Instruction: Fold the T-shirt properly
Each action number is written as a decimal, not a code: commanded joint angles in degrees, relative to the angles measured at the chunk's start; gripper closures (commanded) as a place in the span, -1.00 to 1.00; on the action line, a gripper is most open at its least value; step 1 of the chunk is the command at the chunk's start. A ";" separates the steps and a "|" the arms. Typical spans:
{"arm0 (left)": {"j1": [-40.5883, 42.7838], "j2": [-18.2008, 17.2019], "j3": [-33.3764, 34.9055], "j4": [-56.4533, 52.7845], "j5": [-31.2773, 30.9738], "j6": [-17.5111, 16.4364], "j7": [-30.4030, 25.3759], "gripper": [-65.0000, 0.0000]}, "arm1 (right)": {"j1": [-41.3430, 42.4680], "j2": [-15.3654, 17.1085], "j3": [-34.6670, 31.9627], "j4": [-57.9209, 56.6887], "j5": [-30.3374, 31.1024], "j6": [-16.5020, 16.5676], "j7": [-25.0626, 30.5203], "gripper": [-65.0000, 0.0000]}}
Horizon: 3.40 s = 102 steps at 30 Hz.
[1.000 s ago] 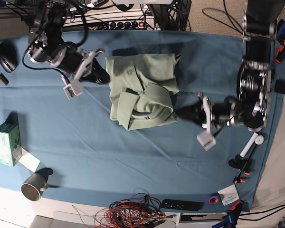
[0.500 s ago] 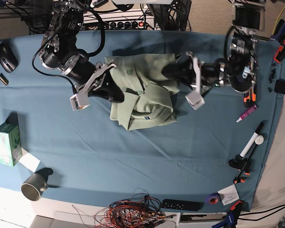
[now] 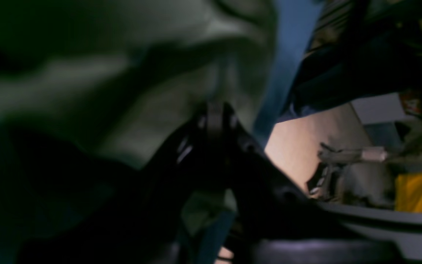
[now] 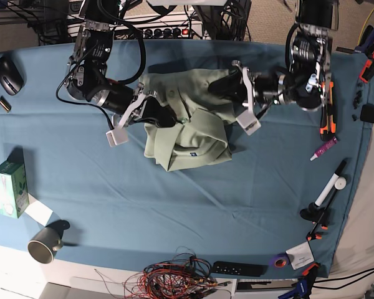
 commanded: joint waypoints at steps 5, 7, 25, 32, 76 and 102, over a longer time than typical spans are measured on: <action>4.28 -0.37 -0.17 0.87 2.45 2.58 -0.66 1.00 | 0.26 1.20 0.07 0.85 -10.49 -1.75 4.39 1.00; 5.77 -0.52 -0.17 0.87 2.56 2.78 -0.85 1.00 | 0.28 1.86 0.13 0.85 -16.31 -5.38 7.23 1.00; 2.78 -0.63 -0.22 7.37 7.04 2.84 -2.60 1.00 | 0.11 2.45 0.11 7.65 -20.50 -9.01 7.17 1.00; 1.99 -0.66 -0.22 8.61 15.41 8.20 -5.11 1.00 | -2.43 2.45 0.11 8.50 -19.50 -9.09 6.32 1.00; 6.08 -2.86 -19.12 15.28 14.60 10.25 -7.54 1.00 | -28.37 2.62 1.01 36.00 -29.11 -12.55 6.62 1.00; 37.29 -6.29 -21.81 -0.07 8.39 1.84 -10.69 1.00 | -42.77 11.91 13.22 16.02 -23.30 -12.50 11.47 1.00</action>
